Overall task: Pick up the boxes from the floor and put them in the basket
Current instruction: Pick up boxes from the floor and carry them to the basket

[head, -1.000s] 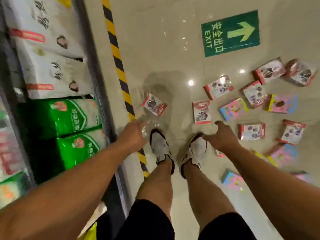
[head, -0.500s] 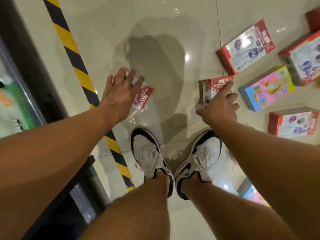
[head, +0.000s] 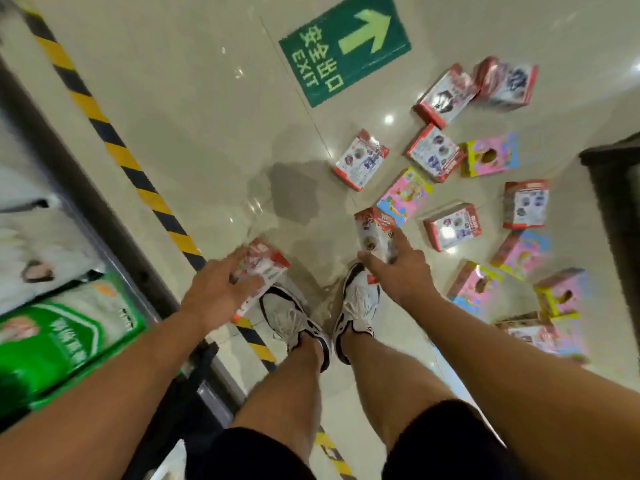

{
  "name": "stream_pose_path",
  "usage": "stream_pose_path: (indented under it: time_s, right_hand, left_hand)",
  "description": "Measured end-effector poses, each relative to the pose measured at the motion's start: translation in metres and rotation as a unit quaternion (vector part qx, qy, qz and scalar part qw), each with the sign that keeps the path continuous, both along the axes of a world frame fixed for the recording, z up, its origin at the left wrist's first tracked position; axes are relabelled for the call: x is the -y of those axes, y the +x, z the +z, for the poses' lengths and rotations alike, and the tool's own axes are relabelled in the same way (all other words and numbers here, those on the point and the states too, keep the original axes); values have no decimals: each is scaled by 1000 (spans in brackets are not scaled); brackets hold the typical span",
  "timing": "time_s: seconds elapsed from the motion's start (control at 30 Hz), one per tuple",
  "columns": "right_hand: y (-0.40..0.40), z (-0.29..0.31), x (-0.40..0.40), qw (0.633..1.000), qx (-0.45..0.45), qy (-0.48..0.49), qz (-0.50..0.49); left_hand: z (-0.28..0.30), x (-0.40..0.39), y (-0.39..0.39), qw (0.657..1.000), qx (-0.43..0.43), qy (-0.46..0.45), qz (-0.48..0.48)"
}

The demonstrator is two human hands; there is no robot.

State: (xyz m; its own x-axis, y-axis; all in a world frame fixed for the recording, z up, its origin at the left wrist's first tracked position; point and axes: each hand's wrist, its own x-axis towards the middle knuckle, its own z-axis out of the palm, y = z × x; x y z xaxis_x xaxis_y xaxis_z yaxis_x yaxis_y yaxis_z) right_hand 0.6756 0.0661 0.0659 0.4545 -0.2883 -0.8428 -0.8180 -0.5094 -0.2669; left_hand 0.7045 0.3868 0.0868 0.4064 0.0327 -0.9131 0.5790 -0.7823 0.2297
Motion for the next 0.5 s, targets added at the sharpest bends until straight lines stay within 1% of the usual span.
stream_pose_path:
  time_s: [0.03, 0.1, 0.13, 0.17, 0.23, 0.3, 0.4, 0.5]
  right_hand:
    - [-5, 23, 9, 999, 3, 16, -31]
    - [-12, 72, 32, 996, 0, 40, -77]
    - [-13, 101, 44, 994, -4, 47, -96]
    - [-13, 133, 57, 992, -3, 56, -113]
    - [-17, 192, 84, 990, 7, 60, -131]
    - [-25, 240, 112, 989, 15, 51, -134]
    - [-38, 293, 147, 986, 7, 48, -159]
    - [-52, 344, 163, 976, 18, 67, -208]
  left_hand:
    - [31, 6, 3, 997, -19, -11, 73]
    - [92, 20, 11, 975, -76, -4, 209]
    - [122, 27, 15, 963, -102, 6, 251]
    - [152, 33, 21, 954, -125, 21, 271]
    - [206, 44, 30, 949, -125, 22, 288]
    - [252, 59, 38, 948, -101, 8, 301]
    - [307, 87, 50, 944, -71, -38, 321]
    - [348, 111, 66, 951, -63, -73, 293]
